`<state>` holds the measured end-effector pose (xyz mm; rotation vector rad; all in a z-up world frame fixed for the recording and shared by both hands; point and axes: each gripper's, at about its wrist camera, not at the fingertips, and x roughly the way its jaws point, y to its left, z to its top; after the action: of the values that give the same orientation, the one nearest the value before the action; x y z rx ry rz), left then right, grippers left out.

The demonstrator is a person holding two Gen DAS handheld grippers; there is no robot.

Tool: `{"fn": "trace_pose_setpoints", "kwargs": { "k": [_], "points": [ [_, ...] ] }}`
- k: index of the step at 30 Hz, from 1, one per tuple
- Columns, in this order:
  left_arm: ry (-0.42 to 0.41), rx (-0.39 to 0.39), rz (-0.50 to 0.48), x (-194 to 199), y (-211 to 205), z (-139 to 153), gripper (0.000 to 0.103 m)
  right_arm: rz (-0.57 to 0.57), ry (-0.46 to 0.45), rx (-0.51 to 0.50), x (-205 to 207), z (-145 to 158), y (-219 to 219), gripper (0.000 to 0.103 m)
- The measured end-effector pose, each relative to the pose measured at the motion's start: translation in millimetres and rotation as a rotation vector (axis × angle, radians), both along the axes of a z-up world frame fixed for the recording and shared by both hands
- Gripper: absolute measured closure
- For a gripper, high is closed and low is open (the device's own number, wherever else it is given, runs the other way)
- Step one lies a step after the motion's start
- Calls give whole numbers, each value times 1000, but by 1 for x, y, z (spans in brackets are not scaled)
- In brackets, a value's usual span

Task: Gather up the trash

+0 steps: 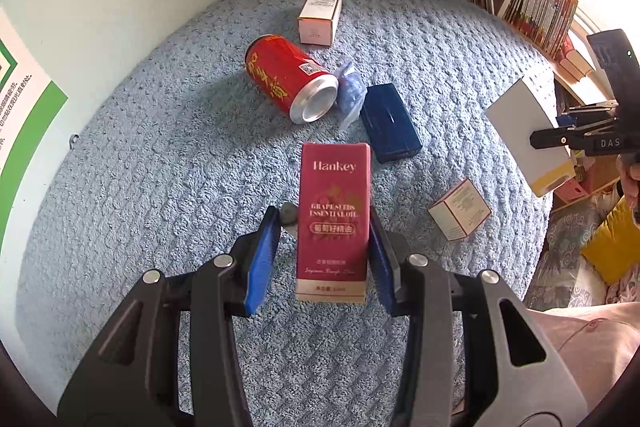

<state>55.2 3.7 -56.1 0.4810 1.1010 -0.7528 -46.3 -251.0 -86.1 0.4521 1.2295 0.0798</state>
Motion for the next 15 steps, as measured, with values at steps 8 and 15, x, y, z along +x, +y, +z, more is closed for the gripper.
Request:
{"fn": "trace_pose_setpoints", "kwargs": {
  "k": [8,15],
  "points": [
    [11,14,12,-2,-1,-10,63,27,16,-3,12,-9,6,68],
    [13,121,75,-12,27,-36,14,61,49,-42,12,-28,18,28]
  ]
}}
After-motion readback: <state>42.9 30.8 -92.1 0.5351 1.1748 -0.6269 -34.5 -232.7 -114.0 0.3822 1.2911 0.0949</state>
